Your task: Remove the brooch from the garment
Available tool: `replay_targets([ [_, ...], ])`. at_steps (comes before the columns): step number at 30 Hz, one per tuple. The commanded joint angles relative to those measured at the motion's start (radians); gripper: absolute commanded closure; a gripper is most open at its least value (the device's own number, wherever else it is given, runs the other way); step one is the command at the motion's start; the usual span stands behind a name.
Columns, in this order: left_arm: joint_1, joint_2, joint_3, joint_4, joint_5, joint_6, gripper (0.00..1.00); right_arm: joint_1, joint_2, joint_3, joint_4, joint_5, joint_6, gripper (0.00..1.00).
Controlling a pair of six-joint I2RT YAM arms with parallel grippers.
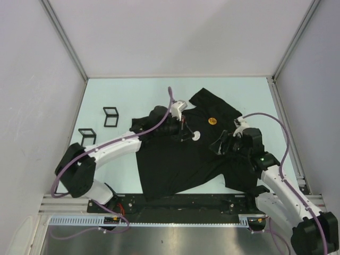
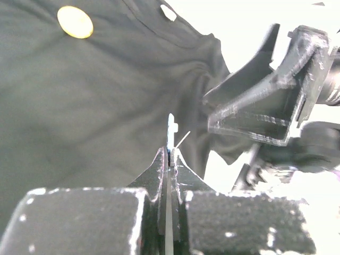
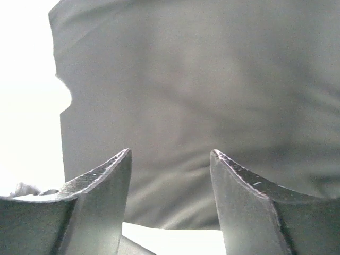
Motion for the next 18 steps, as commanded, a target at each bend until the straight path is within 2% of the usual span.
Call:
replay_targets([
  [1, 0.045, -0.154, -0.177, 0.232, 0.227, -0.196, 1.00, 0.127, 0.022, 0.046, 0.122, -0.282, -0.130, 0.32],
  [4, 0.088, -0.233, -0.287, 0.359, 0.298, -0.291, 1.00, 0.182, 0.030, 0.045, 0.226, -0.402, -0.115, 0.33],
  [5, 0.097, -0.244, -0.310, 0.398, 0.322, -0.317, 1.00, 0.193, 0.029, 0.040, 0.307, -0.425, -0.105, 0.34],
  [10, 0.145, -0.290, -0.430, 0.648, 0.411, -0.489, 1.00, 0.225, 0.041, 0.032, 0.481, -0.497, -0.025, 0.37],
  [14, 0.154, -0.303, -0.476, 0.748, 0.441, -0.549, 1.00, 0.233, 0.081, 0.032, 0.609, -0.525, 0.038, 0.41],
  [18, 0.165, -0.306, -0.507, 0.812, 0.447, -0.592, 1.00, 0.251, 0.098, 0.032, 0.660, -0.534, 0.072, 0.49],
])
